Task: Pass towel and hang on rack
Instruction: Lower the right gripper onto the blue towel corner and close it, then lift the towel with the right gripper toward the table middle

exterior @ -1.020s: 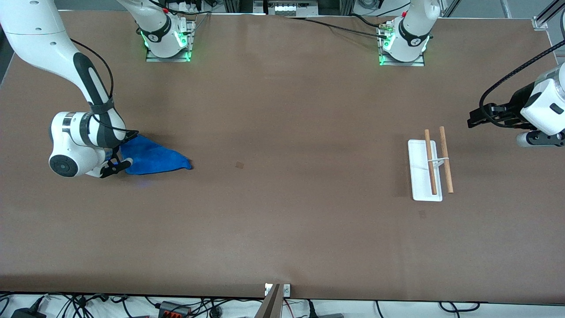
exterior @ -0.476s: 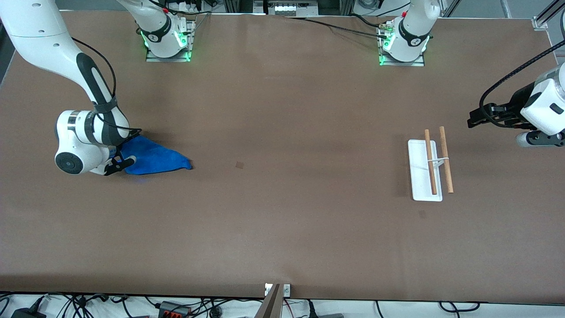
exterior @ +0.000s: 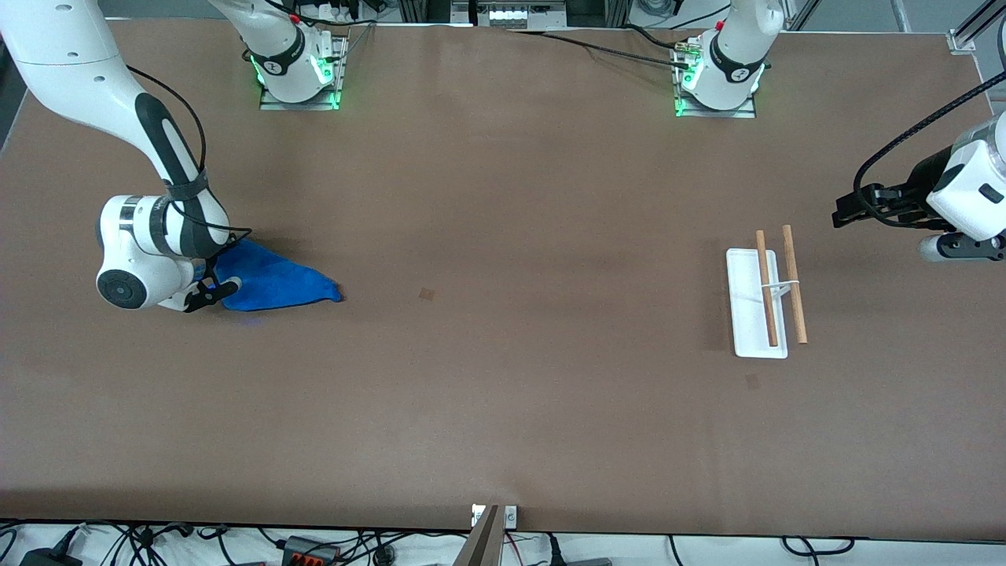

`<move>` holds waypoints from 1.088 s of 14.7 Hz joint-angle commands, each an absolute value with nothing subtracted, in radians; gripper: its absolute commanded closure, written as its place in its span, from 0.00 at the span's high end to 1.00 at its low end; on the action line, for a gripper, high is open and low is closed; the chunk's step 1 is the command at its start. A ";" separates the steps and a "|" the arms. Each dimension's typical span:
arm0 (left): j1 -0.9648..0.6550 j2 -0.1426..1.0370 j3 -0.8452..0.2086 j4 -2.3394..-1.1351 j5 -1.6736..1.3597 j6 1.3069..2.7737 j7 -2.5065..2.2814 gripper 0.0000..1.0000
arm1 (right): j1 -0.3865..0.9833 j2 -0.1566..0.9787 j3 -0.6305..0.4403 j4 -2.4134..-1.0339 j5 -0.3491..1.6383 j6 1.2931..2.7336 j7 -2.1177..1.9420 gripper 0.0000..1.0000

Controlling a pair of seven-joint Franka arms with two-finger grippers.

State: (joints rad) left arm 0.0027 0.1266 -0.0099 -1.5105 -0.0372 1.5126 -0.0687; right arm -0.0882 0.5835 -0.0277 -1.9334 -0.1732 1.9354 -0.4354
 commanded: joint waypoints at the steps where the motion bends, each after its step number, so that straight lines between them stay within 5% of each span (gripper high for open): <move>1: 0.009 0.127 -0.015 -1.502 -0.031 1.511 -0.060 1.00 | -0.094 0.561 -0.023 -1.957 -0.183 1.948 -0.449 0.00; 7: 0.009 0.127 -0.015 -1.502 -0.031 1.511 -0.058 1.00 | -0.097 0.477 -0.003 -1.882 -0.134 1.841 -0.472 0.00; 12: 0.009 0.127 -0.017 -1.502 -0.031 1.511 -0.060 1.00 | -0.086 0.466 0.096 -1.584 0.060 1.554 -0.462 0.00; 16: 0.011 0.126 -0.015 -1.502 -0.037 1.511 -0.060 1.00 | -0.065 0.466 0.181 -1.454 0.219 1.499 -0.396 0.00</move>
